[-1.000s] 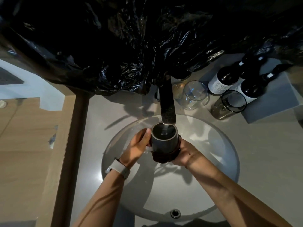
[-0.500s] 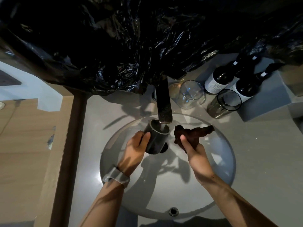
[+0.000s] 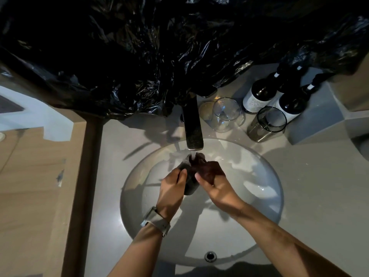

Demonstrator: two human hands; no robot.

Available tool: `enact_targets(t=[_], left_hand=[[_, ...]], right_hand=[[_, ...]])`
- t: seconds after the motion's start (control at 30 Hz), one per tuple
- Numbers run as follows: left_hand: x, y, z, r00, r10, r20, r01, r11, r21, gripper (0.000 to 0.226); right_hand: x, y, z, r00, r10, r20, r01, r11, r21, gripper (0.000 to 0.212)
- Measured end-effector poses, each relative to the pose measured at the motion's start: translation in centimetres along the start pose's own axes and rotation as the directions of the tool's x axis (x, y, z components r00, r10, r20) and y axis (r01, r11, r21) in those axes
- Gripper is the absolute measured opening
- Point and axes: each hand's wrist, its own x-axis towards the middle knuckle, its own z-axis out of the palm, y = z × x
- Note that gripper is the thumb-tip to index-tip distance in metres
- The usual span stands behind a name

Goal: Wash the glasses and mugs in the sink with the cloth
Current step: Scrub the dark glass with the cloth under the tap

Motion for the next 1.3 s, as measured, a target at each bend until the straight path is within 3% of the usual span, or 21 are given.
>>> enact_targets(t=[0.2, 0.37, 0.5, 0.67, 0.83, 1.07, 1.2, 1.3], left_hand=[[-0.7, 1.3, 0.3, 0.998, 0.025, -0.054, -0.022, 0.999, 0.050, 0.028], [-0.3, 0.3, -0.1, 0.994, -0.088, -0.058, 0.085, 0.995, -0.052, 0.036], [-0.9, 0.8, 0.8, 0.995, -0.077, -0.058, 0.079, 0.996, 0.033, 0.029], [-0.7, 0.9, -0.6, 0.995, -0.088, -0.054, 0.087, 0.996, -0.020, 0.032], [-0.3, 0.4, -1.3, 0.991, -0.135, -0.019, 0.136, 0.990, 0.025, 0.035], [-0.4, 1.4, -1.0, 0.995, -0.102, -0.009, 0.103, 0.991, 0.086, 0.032], [-0.2, 0.8, -1.1, 0.992, -0.127, -0.016, 0.128, 0.989, 0.075, 0.030], [-0.6, 0.7, -0.8, 0.996, -0.082, -0.017, 0.084, 0.977, 0.194, 0.029]], right_hand=[[3.2, -0.8, -0.5, 0.996, 0.086, 0.024, -0.088, 0.992, 0.088, 0.003], [0.1, 0.2, 0.7, 0.999, 0.035, -0.002, -0.034, 0.998, 0.052, 0.013], [1.7, -1.4, 1.1, 1.000, -0.027, 0.012, 0.027, 0.999, 0.043, 0.027], [2.4, -0.8, 0.2, 0.994, 0.096, 0.048, -0.101, 0.988, 0.115, 0.017], [0.5, 0.0, 0.8, 0.988, 0.066, 0.139, -0.067, 0.998, 0.004, 0.011], [3.0, -1.7, 0.2, 0.954, 0.185, 0.237, -0.240, 0.944, 0.226, 0.043], [3.6, -2.0, 0.6, 0.932, 0.218, 0.290, -0.268, 0.953, 0.144, 0.025], [3.2, -1.3, 0.7, 0.944, 0.184, 0.273, -0.220, 0.970, 0.107, 0.020]])
